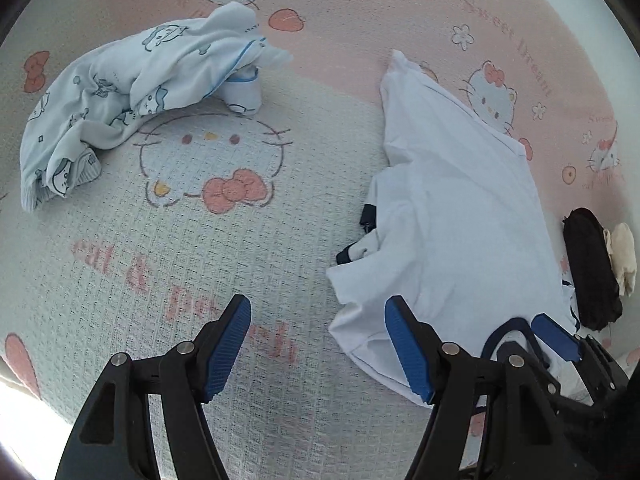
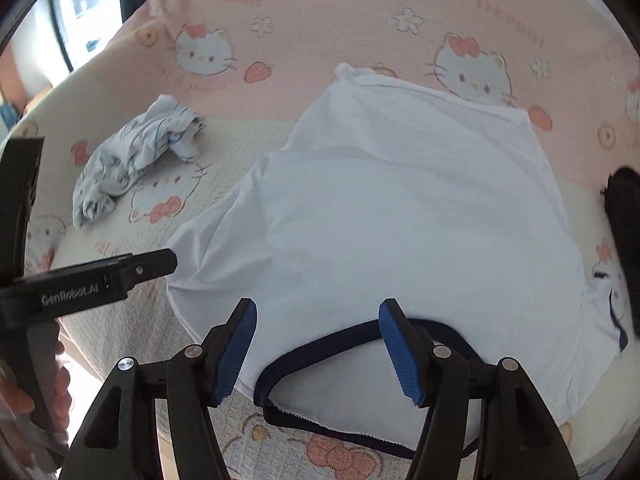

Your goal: Fold clothes

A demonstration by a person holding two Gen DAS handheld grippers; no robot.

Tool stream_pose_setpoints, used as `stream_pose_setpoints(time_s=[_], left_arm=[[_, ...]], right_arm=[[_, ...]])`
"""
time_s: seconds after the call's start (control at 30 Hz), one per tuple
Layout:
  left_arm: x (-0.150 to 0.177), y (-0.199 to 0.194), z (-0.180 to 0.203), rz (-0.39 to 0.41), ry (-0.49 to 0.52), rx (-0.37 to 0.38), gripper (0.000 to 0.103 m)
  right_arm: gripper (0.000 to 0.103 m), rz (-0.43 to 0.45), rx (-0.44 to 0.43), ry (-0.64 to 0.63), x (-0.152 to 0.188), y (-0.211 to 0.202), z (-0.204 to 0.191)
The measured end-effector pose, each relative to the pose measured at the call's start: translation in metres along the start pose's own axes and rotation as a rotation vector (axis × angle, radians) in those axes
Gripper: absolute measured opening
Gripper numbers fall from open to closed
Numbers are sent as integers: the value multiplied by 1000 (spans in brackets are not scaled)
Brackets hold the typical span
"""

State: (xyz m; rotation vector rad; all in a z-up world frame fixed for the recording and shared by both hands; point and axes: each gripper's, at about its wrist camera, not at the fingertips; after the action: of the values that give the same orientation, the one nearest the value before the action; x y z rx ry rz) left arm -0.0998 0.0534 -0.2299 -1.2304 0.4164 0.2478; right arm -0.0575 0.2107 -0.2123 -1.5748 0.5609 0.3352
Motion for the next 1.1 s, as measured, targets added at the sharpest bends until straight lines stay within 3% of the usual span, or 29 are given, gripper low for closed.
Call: stream_pose_setpoints(time_s=[0.13, 0.23, 0.33, 0.47, 0.63, 0.73, 0.8, 0.9, 0.97, 1.0, 1.03, 1.1], left_arm=[[14, 7, -15, 50, -90, 68, 69], [22, 3, -31, 107, -229, 159, 72], [21, 5, -54, 112, -384, 322, 87], [19, 10, -79, 73, -515, 485, 88], [24, 2, -87, 32, -624, 518, 88], [23, 1, -88, 2, -646, 598, 88], [21, 0, -88, -8, -621, 593, 88], [23, 6, -90, -38, -631, 592, 88], [26, 9, -91, -51, -649, 606, 88], [26, 10, -90, -51, -657, 613, 88], [25, 8, -89, -41, -653, 609, 88], [23, 7, -85, -25, -647, 615, 88]], right_arm=[[63, -38, 26, -90, 7, 10, -19], [63, -71, 35, -95, 10, 17, -25], [63, -62, 74, -123, 13, 13, -31], [63, -28, 110, -210, 19, 7, -47], [63, -17, 143, -265, 24, 16, -68], [63, -18, 169, -302, 23, 26, -82], [63, -3, 201, -348, 23, 34, -93], [62, 5, 178, -372, 22, 46, -99], [51, 24, 171, -370, 20, 46, -99], [28, 31, 174, -369, 19, 44, -98], [14, 34, 182, -364, 19, 43, -96], [9, 22, 188, -346, 18, 41, -90]])
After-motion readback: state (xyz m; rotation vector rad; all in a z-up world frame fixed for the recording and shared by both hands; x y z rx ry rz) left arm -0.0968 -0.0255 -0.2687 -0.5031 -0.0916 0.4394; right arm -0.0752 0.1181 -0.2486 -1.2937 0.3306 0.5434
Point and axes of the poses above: each gripper's, at about its wrist camera, not at the fingertips, and y roughly the way its jaws point, z to its right, x to its underside, and after that the axes turned 3 degrees about y, right-handed
